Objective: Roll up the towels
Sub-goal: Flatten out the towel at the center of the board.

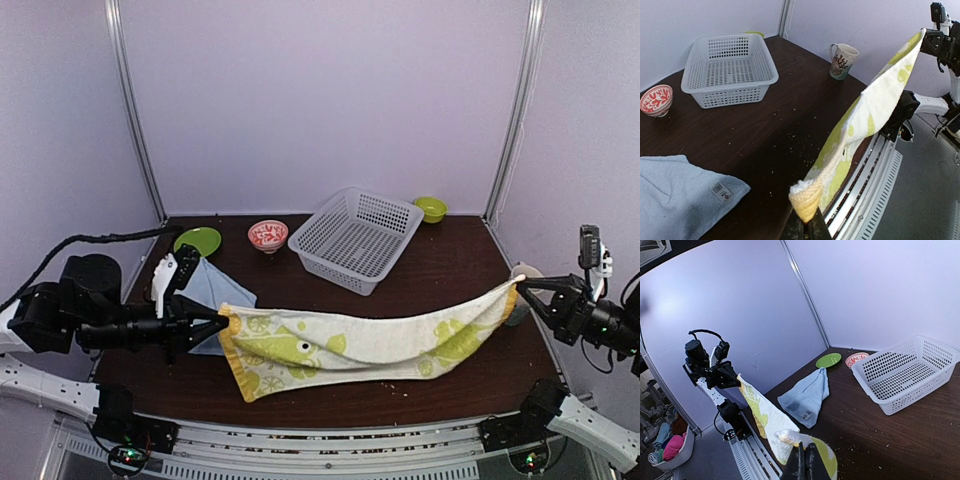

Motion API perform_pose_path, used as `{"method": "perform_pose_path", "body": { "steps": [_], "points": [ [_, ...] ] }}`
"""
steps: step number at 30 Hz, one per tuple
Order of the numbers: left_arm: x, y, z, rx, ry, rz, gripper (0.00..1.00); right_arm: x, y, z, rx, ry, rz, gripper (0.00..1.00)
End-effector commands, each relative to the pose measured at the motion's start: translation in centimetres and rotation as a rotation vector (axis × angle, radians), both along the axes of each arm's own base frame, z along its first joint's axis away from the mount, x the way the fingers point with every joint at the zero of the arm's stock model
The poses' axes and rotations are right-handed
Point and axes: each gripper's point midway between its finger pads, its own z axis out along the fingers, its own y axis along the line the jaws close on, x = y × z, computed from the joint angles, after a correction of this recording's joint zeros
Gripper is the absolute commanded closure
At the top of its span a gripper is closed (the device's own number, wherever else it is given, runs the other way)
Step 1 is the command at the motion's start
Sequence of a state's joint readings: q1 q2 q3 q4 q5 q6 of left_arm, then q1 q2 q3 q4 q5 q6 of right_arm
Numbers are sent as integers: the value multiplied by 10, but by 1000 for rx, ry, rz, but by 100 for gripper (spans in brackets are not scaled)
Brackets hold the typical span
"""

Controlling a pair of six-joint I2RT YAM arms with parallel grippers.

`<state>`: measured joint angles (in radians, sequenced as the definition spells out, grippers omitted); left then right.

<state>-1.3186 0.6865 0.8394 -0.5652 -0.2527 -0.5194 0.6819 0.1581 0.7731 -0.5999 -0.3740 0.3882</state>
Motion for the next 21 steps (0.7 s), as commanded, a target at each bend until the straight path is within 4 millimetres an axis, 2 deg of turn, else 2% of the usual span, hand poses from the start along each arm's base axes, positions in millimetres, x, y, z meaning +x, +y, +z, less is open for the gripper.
{"method": "perform_pose_path", "body": {
  "steps": [1, 2, 5, 10, 15, 21],
  "points": [
    [1, -7, 39, -114, -23, -2, 100, 9, -5, -13, 4, 53, -58, 100],
    [11, -3, 36, -99, -41, 58, 100, 20, -8, -18, 5, 68, -111, 100],
    [44, 4, 19, -110, -43, 186, 100, 64, -11, -62, -24, 177, -292, 100],
    [97, 0, -34, -130, 55, 281, 100, 111, -13, -116, -29, 271, -483, 100],
    [138, -7, -85, -14, 105, 374, 100, 142, -23, -160, -112, 330, -635, 100],
    [159, -12, -114, 27, 142, 432, 100, 163, -45, -191, -189, 392, -774, 100]
  ]
}}
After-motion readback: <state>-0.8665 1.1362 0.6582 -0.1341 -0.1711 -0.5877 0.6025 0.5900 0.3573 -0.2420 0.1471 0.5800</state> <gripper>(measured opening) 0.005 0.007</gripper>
